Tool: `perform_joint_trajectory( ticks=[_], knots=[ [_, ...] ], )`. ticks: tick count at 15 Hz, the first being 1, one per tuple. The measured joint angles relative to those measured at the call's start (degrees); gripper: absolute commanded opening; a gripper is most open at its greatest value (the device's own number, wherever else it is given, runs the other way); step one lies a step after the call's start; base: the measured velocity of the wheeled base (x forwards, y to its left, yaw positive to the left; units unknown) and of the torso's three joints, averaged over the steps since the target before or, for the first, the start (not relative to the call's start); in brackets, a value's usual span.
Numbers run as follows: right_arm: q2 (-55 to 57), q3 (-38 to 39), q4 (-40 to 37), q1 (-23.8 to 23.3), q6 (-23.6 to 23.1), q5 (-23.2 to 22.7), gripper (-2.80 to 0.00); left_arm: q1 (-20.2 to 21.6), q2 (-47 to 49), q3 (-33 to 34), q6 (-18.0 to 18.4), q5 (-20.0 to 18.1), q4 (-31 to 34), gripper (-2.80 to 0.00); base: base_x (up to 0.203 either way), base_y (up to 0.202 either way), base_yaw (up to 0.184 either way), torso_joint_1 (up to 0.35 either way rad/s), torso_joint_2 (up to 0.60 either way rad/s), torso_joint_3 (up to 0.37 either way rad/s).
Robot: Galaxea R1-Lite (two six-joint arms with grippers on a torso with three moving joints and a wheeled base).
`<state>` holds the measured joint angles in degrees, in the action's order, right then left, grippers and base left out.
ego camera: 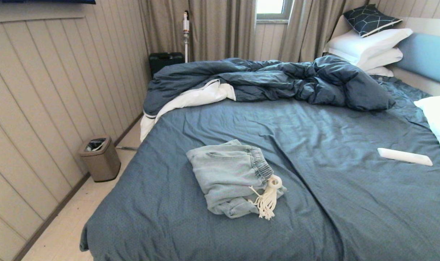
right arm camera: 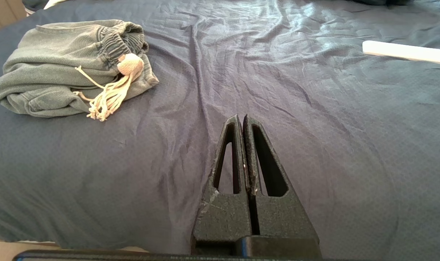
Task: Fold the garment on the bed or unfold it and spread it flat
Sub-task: Unford the blue shorts
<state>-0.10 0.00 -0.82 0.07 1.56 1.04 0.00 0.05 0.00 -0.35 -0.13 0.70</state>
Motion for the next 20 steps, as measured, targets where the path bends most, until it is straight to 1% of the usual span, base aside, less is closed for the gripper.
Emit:
perform_joint_trajectory(
  ticks=[7,9,10,12,15,20],
  knots=[
    [0.0,0.0,0.19,-0.02,-0.29,0.03,-2.8,0.0,0.02,0.0,0.03,-0.04,0.0,-2.8,0.0,0.0,0.0,0.0,0.0,0.0],
    [0.03,-0.65,-1.06,-0.02,-0.47,-0.32,-2.8,0.0,0.02,0.0,0.02,-0.05,-0.01,-2.8,0.0,0.0,0.0,0.0,0.0,0.0],
    [0.23,-2.24,-2.97,-0.02,-0.55,-1.08,-2.8,0.0,0.02,0.0,0.05,-0.05,-0.02,-2.8,0.0,0.0,0.0,0.0,0.0,0.0],
    [2.1,-8.16,-7.06,0.0,-0.21,-3.98,-2.8,0.0,0.02,0.0,0.06,-0.05,-0.02,-2.8,0.0,0.0,0.0,0.0,0.0,0.0],
    [11.73,-19.29,-9.38,0.22,1.92,-6.69,-2.8,0.0,0.01,0.0,0.03,-0.06,0.0,-2.8,0.0,0.0,0.0,0.0,0.0,0.0],
    [36.14,-33.67,-4.64,0.5,6.73,-7.79,-2.8,0.0,0.0,0.0,0.02,-0.05,-0.02,-2.8,0.0,0.0,0.0,0.0,0.0,0.0]
  ],
)
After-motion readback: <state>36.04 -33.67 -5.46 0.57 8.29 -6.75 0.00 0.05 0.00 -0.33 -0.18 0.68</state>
